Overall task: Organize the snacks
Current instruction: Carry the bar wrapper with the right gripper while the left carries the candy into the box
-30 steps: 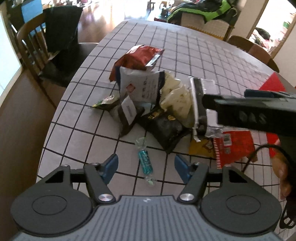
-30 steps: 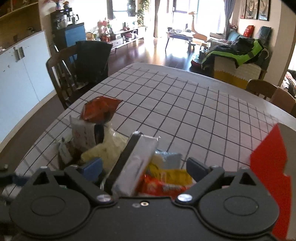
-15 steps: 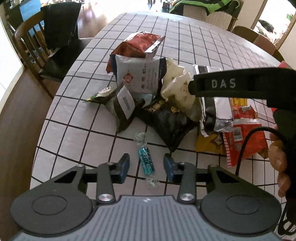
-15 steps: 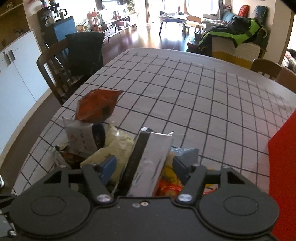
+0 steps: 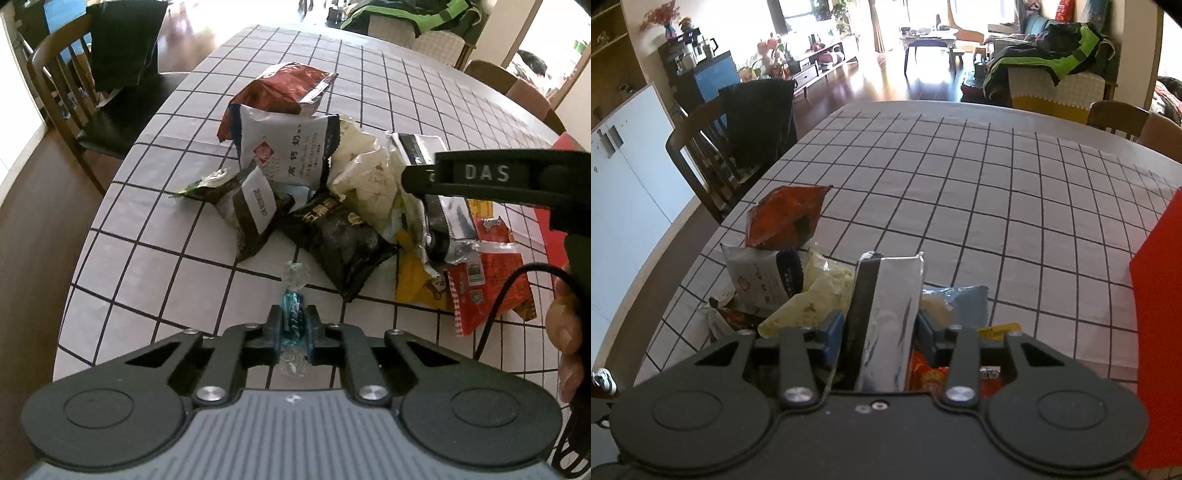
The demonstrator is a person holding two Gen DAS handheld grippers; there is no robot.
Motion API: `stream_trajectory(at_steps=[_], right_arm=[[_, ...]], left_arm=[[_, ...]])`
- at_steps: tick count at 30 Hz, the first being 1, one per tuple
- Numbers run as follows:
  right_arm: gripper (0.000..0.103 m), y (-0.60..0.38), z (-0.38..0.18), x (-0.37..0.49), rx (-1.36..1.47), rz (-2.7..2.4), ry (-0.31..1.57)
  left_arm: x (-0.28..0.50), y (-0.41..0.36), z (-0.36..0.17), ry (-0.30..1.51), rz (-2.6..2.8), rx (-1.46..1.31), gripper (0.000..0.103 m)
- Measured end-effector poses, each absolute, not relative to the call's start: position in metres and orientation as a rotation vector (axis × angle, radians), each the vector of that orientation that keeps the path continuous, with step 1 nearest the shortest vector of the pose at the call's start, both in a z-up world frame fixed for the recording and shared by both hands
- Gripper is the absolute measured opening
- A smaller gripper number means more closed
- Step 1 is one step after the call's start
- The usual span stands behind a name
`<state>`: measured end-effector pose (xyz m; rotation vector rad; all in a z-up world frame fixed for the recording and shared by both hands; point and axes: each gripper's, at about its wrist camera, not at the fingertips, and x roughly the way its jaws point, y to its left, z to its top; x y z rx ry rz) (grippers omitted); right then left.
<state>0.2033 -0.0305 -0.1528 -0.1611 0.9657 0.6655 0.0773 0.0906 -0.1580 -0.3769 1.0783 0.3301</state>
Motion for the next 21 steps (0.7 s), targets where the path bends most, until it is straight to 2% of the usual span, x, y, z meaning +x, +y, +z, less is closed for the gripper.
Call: stream_trajectory(at_steps=[11, 21], right_arm=[[0.042, -0.048, -0.139, 0.188, -0.120, 0.642, 0.951], [0.042, -0.080, -0.109, 0.158, -0.074, 0.613, 0.918]], left_arm=[[0.063, 0.095, -0.153, 1.068, 0.322, -0.412, 0.012], [0.042, 0.095, -0.127, 1.021, 0.261, -0.419, 0.012]])
